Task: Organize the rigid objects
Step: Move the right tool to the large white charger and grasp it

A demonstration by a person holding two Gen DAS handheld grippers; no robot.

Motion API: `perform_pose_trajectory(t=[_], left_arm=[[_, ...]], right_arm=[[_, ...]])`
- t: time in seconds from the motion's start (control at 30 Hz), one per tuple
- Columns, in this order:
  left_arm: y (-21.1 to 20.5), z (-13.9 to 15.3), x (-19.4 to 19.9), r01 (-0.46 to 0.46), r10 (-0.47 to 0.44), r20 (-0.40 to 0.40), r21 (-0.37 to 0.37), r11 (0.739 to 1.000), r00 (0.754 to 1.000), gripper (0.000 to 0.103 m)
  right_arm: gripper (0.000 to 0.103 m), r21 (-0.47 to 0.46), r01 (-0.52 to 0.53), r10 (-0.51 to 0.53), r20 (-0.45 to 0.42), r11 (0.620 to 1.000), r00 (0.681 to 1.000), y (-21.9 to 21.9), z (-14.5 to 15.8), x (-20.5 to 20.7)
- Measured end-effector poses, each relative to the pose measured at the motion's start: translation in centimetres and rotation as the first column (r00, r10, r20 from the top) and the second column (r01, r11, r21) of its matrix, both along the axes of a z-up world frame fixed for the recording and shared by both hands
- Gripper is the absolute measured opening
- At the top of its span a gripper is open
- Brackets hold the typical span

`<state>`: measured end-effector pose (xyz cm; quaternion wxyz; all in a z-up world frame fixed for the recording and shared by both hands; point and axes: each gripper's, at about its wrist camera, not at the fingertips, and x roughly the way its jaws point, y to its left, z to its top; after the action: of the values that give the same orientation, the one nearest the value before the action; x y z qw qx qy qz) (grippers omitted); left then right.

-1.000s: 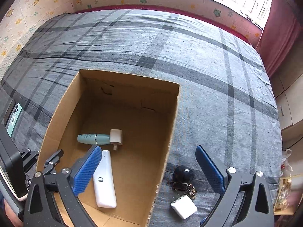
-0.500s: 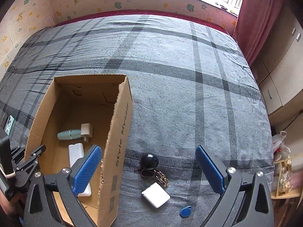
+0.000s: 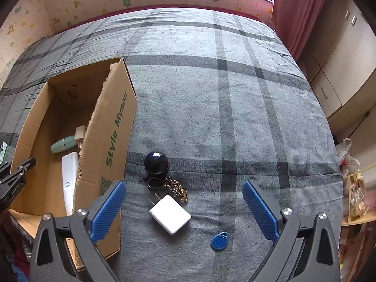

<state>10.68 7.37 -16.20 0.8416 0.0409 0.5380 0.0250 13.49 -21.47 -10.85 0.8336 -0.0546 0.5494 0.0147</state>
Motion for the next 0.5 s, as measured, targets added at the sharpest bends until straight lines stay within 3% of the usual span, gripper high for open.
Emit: perform_pose_trajectory(t=[0.5], left_arm=[[-0.1,0.1,-0.1,0.001,-0.001,0.002,0.006,1.0,1.0,0.015]], right_arm=[[0.101,0.043,0.01,-0.006,-0.073,0.999,0.997,-0.8,-6.5,-2.0]])
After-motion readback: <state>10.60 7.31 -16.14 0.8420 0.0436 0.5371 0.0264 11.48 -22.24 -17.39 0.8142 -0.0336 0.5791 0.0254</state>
